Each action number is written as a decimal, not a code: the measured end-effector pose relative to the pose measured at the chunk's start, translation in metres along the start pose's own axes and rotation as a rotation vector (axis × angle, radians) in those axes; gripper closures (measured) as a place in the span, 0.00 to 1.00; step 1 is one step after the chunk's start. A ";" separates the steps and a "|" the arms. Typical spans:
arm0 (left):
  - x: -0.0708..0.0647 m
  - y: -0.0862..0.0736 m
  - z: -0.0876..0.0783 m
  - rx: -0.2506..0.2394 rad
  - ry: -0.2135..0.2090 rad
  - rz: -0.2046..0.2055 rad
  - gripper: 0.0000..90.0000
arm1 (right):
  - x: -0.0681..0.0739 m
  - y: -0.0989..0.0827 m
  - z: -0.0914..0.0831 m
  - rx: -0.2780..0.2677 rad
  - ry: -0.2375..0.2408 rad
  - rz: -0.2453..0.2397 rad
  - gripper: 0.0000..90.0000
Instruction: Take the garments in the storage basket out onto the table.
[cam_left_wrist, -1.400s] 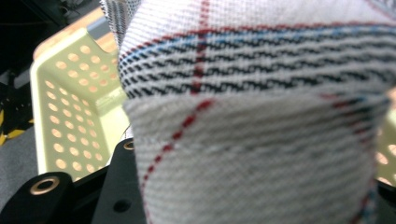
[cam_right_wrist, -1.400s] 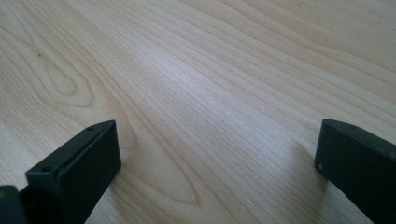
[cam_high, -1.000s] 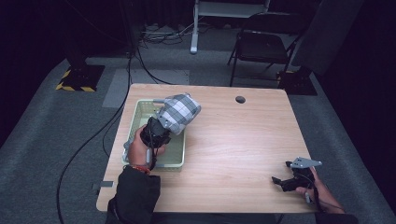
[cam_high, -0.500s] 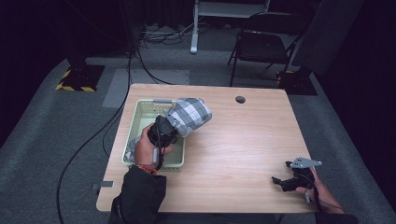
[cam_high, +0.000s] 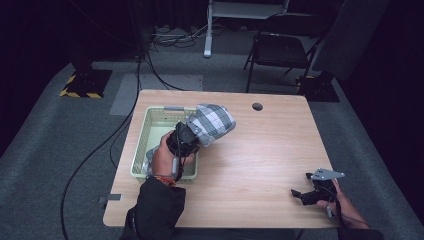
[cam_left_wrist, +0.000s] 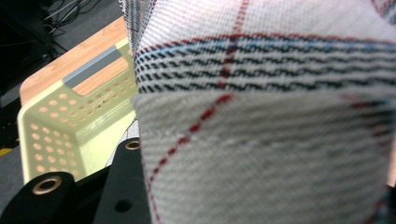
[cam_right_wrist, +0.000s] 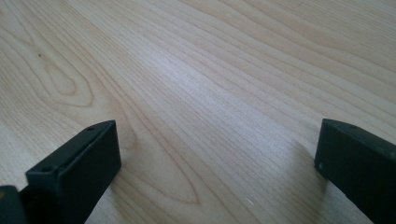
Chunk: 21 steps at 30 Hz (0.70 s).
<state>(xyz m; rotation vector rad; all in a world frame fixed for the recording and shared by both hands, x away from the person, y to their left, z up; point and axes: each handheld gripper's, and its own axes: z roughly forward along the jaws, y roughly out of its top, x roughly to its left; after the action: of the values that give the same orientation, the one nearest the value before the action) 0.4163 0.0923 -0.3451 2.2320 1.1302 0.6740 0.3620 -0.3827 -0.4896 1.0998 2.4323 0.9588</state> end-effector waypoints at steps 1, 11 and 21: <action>0.000 0.000 0.000 0.000 0.000 0.000 0.63 | 0.000 0.000 0.000 0.000 0.000 0.000 0.00; -0.014 0.012 0.002 -0.017 -0.043 0.005 0.63 | 0.000 0.000 0.000 -0.001 0.000 -0.001 0.00; -0.028 0.022 0.004 -0.021 -0.076 0.034 0.62 | 0.000 0.000 0.000 -0.001 0.000 0.000 0.00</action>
<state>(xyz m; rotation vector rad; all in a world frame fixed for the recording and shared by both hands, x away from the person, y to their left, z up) 0.4169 0.0568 -0.3386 2.2438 1.0462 0.6068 0.3621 -0.3827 -0.4896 1.0998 2.4317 0.9595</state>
